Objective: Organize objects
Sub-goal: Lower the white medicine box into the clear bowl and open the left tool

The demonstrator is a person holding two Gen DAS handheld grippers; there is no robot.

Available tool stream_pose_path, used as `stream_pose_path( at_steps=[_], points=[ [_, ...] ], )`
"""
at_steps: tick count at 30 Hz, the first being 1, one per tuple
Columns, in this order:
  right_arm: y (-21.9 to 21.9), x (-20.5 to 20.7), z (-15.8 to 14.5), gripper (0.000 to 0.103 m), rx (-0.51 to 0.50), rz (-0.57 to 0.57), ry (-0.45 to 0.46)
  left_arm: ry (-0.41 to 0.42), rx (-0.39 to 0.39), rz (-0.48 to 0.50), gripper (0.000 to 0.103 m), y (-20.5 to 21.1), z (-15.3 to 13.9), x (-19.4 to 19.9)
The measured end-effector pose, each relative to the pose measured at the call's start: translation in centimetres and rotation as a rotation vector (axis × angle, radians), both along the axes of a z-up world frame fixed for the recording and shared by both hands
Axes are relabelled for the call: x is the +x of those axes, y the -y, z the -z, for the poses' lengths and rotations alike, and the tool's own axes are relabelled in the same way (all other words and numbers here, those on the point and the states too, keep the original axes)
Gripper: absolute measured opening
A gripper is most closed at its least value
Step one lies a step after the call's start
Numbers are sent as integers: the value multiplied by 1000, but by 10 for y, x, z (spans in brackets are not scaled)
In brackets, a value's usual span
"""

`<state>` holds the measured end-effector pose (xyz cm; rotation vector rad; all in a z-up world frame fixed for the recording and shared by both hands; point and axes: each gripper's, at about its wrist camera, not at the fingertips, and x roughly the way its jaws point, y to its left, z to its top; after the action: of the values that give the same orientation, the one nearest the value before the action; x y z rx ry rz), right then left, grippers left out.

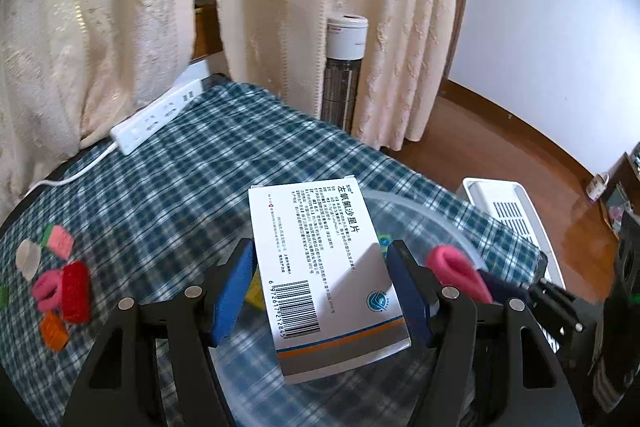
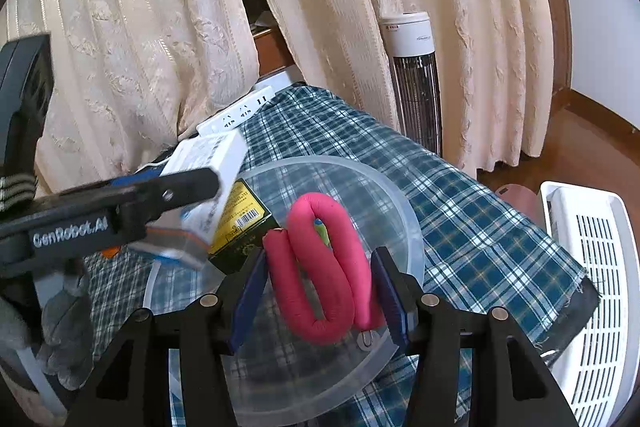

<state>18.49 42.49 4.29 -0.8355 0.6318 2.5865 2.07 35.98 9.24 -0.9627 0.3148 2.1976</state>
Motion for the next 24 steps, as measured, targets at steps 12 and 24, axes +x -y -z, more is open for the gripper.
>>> stream_pose_path(
  at_steps=[12,24],
  points=[
    [1,0,2,56,3,3,3,77,4,45,70,-23,8,-11],
    [0,-6,1,58,-14,64,0,73,32,-12,70,9,0,-15]
  ],
)
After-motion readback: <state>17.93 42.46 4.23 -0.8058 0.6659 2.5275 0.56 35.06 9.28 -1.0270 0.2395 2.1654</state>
